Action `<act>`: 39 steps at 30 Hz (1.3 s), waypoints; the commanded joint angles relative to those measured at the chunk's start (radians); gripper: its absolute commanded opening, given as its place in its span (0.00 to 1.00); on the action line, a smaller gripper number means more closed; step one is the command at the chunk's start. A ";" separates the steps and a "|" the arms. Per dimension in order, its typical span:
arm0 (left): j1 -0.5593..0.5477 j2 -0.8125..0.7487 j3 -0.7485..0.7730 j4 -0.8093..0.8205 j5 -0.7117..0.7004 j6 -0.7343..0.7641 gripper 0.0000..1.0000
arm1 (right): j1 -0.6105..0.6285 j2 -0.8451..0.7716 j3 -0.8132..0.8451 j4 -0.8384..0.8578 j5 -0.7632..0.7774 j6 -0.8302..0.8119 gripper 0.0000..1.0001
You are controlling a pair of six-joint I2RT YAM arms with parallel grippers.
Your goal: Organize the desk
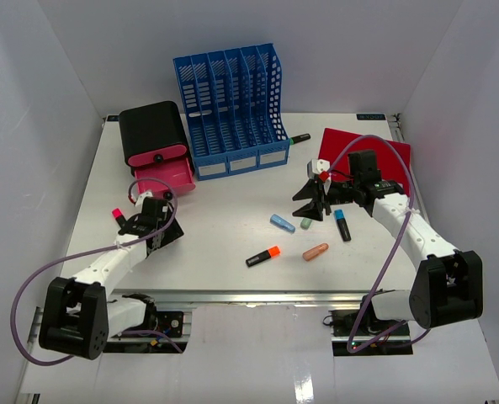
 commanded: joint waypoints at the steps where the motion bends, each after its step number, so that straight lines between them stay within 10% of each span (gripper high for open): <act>1: -0.002 0.044 0.023 0.122 -0.045 0.019 0.73 | 0.002 -0.005 0.042 -0.010 -0.023 -0.013 0.55; 23: -0.001 0.246 0.100 0.154 -0.068 0.085 0.52 | 0.002 -0.002 0.042 -0.015 -0.034 -0.022 0.55; 39: -0.002 -0.128 0.041 0.022 0.172 -0.068 0.10 | 0.001 -0.016 0.042 -0.023 -0.039 -0.028 0.55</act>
